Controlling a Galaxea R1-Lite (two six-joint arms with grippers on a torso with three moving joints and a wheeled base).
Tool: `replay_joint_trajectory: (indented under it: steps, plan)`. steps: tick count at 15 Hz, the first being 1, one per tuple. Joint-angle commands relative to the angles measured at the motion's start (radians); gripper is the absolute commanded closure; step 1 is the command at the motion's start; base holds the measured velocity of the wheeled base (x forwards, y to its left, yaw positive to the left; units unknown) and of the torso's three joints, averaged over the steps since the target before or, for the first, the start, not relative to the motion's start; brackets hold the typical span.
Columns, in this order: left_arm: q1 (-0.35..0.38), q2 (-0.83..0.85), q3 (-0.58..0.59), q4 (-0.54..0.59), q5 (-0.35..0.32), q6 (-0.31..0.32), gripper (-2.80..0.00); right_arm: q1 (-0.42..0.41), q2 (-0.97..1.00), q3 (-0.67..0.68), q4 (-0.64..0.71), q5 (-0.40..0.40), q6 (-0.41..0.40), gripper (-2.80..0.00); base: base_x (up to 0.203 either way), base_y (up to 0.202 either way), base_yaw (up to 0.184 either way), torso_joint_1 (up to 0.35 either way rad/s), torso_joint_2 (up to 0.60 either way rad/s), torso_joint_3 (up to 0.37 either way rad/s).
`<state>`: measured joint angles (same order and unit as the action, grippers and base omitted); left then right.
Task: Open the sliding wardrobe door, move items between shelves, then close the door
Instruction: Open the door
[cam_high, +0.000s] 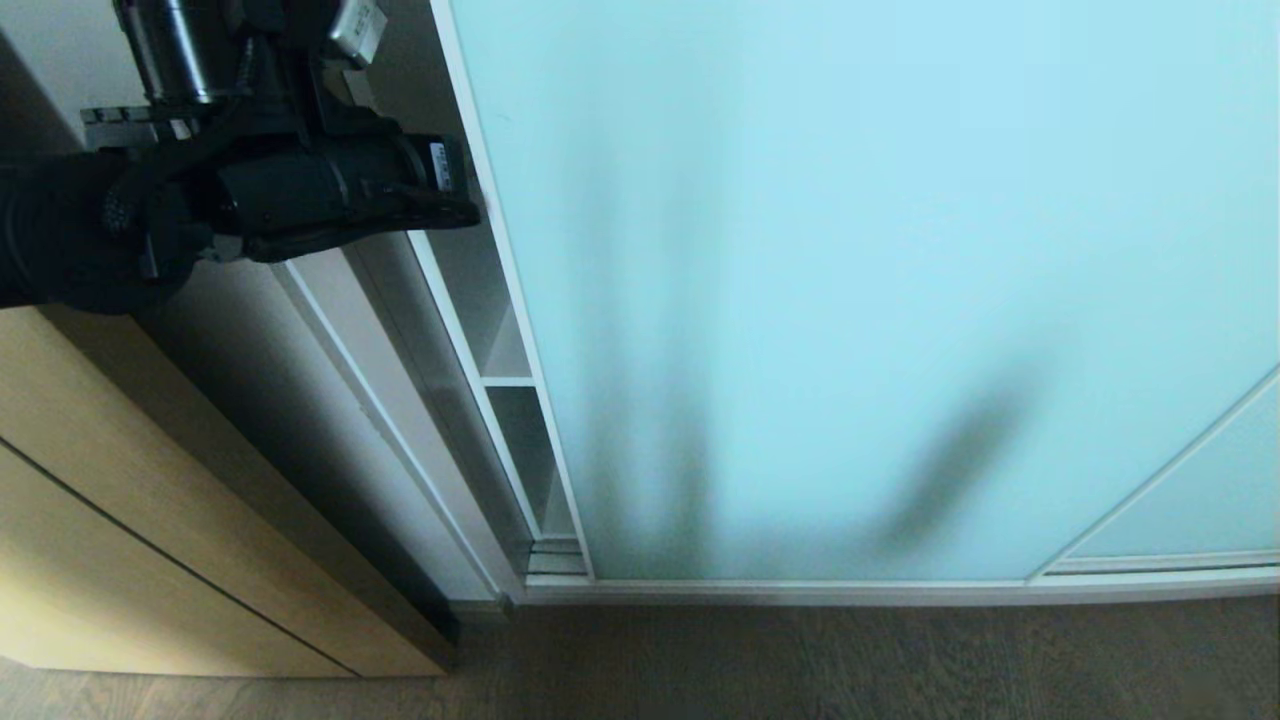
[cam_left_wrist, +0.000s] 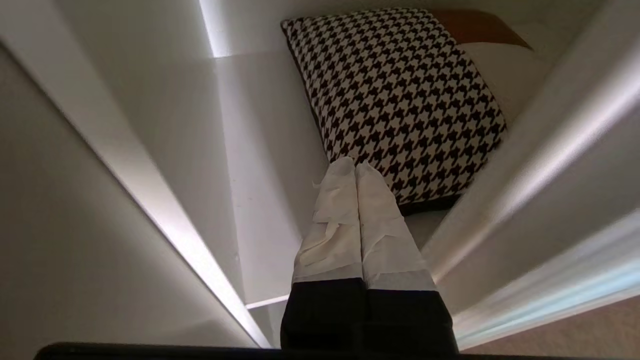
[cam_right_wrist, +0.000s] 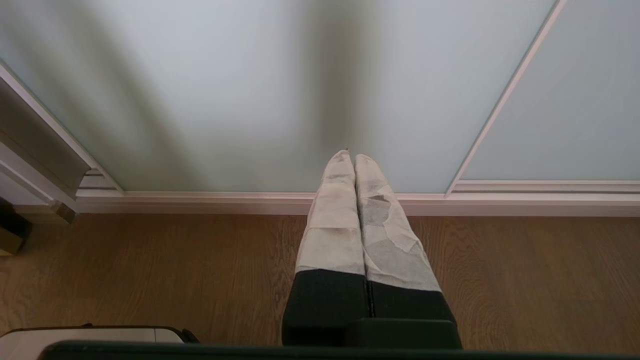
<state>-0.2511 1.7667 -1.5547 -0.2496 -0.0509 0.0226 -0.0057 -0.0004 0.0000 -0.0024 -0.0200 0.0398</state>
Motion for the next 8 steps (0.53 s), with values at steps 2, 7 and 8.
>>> replay_joint_trajectory:
  steps: [2, 7, 8]
  plan:
    - [-0.005, 0.038, -0.004, -0.026, -0.004, -0.006, 0.00, 0.000, 0.002, 0.000, -0.001, 0.000, 0.000, 0.00, 0.000, 0.000, 0.000, 0.000, 0.00, 0.000]
    - [-0.022, 0.103, -0.051, -0.094, -0.006, -0.013, 0.00, 0.000, 0.002, 0.000, -0.001, 0.000, 0.000, 0.00, 0.000, 0.000, 0.000, 0.000, 0.00, 0.000]
    - [-0.024, 0.120, -0.076, -0.094, -0.006, -0.017, 0.00, 0.000, 0.002, 0.000, -0.001, 0.000, 0.000, 0.00, 0.000, 0.000, 0.000, 0.000, 0.00, 0.000]
